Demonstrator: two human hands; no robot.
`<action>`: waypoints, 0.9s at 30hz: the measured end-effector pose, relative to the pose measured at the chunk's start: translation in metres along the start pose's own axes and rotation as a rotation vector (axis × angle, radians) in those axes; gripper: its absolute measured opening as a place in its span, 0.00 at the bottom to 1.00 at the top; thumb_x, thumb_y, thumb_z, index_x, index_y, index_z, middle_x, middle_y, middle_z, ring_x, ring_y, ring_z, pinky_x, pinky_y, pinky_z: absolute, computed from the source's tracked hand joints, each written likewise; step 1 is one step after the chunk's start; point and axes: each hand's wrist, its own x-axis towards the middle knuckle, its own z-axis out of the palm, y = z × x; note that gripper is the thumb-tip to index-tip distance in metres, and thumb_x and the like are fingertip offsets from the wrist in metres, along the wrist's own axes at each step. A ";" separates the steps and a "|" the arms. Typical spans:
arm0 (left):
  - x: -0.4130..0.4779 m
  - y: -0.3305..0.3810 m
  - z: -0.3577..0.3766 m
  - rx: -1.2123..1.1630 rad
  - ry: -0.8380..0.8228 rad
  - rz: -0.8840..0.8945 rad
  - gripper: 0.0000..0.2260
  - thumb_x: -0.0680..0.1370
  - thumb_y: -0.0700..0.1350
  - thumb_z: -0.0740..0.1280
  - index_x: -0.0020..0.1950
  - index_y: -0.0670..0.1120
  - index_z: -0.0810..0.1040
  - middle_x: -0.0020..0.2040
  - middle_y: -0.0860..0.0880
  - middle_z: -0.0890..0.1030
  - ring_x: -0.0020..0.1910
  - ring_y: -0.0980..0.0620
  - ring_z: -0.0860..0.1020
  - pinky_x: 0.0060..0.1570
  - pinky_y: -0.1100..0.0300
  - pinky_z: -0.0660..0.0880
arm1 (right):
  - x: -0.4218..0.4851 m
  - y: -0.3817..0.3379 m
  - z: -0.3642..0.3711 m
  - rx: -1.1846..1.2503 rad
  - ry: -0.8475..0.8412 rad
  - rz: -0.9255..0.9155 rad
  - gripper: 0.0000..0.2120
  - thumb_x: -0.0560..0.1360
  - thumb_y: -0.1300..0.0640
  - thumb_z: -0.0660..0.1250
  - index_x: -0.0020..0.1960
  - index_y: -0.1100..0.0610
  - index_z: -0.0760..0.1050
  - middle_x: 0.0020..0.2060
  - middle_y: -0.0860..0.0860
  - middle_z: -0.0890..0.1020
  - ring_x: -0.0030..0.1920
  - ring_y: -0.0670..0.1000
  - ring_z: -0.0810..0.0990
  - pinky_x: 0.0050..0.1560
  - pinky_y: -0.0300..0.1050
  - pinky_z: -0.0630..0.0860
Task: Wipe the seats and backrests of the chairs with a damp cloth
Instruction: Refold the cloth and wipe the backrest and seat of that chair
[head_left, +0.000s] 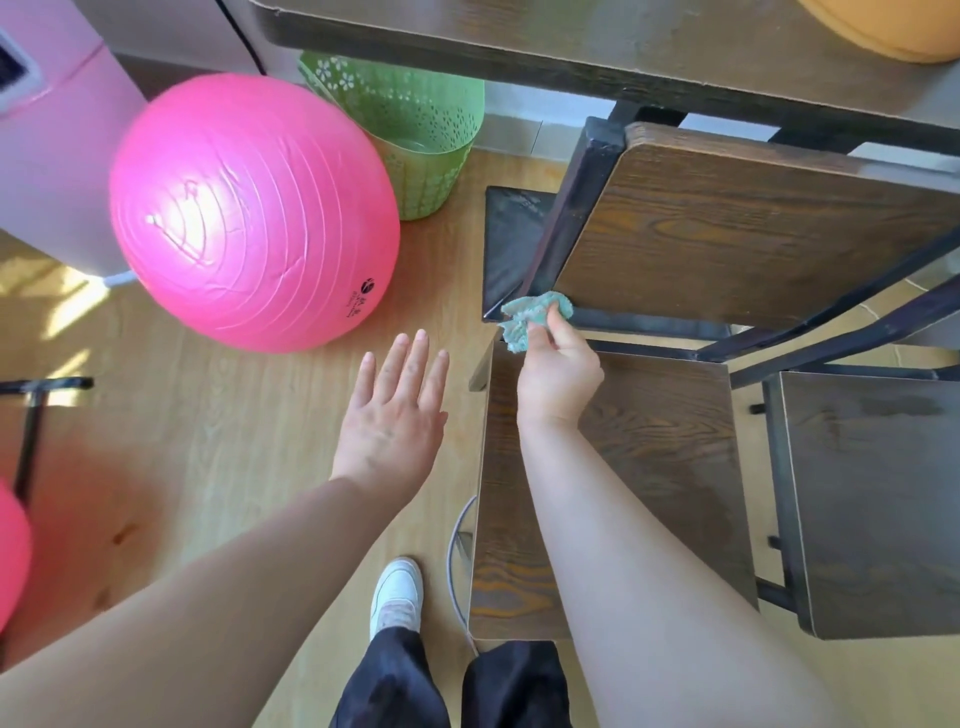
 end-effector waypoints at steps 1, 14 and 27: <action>-0.002 -0.001 0.000 0.019 -0.015 -0.004 0.29 0.85 0.53 0.45 0.75 0.46 0.28 0.80 0.43 0.34 0.79 0.43 0.35 0.77 0.42 0.39 | 0.002 0.004 -0.003 -0.059 -0.027 -0.085 0.14 0.76 0.63 0.70 0.62 0.59 0.80 0.55 0.51 0.84 0.55 0.48 0.82 0.54 0.26 0.70; -0.004 -0.007 0.002 -0.020 -0.009 -0.011 0.29 0.85 0.54 0.48 0.77 0.45 0.33 0.81 0.42 0.38 0.80 0.42 0.37 0.77 0.40 0.41 | 0.024 -0.030 -0.065 -0.182 0.067 -0.815 0.13 0.76 0.69 0.68 0.60 0.63 0.81 0.57 0.56 0.82 0.59 0.49 0.80 0.60 0.41 0.78; 0.013 -0.003 0.008 0.014 -0.091 -0.002 0.29 0.85 0.54 0.44 0.74 0.46 0.28 0.79 0.43 0.33 0.78 0.43 0.33 0.77 0.42 0.38 | 0.048 0.005 -0.027 -0.427 -0.064 -1.067 0.11 0.80 0.63 0.63 0.59 0.62 0.81 0.54 0.59 0.81 0.52 0.58 0.77 0.53 0.45 0.77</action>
